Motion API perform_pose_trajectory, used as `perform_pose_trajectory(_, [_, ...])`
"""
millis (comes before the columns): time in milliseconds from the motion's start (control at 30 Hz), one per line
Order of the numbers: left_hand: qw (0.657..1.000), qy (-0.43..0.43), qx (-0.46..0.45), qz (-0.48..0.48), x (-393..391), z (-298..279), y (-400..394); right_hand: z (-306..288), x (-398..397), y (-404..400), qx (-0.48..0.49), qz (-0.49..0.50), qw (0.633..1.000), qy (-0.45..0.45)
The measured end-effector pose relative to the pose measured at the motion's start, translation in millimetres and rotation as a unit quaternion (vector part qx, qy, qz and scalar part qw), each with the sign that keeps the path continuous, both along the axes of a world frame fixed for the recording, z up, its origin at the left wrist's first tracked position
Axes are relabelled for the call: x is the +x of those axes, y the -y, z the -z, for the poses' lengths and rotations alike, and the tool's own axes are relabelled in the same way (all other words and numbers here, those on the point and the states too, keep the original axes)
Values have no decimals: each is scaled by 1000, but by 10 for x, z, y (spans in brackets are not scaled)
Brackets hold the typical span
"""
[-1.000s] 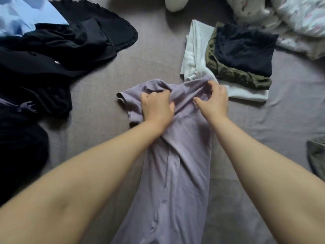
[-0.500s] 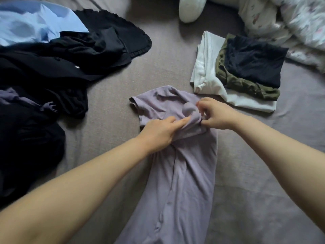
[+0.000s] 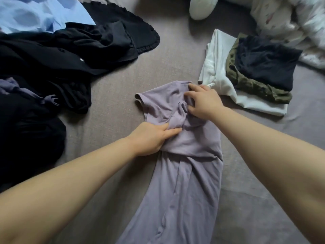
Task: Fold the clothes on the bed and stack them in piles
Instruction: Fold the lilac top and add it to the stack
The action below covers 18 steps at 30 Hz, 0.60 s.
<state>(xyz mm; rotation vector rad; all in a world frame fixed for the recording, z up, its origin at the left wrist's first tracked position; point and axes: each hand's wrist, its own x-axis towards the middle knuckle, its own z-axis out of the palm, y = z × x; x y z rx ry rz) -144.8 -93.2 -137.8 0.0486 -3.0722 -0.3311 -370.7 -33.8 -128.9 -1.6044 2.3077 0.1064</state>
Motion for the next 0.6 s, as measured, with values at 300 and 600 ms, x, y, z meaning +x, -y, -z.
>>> perform_pose_trajectory(300, [989,1,51,-137,-148,-28,312,-284,-344,278,-99,135,984,-65])
perform_pose_trajectory(600, [955,38,106,-275,-285,-24,505,-338,-368,316,-37,219,973,66])
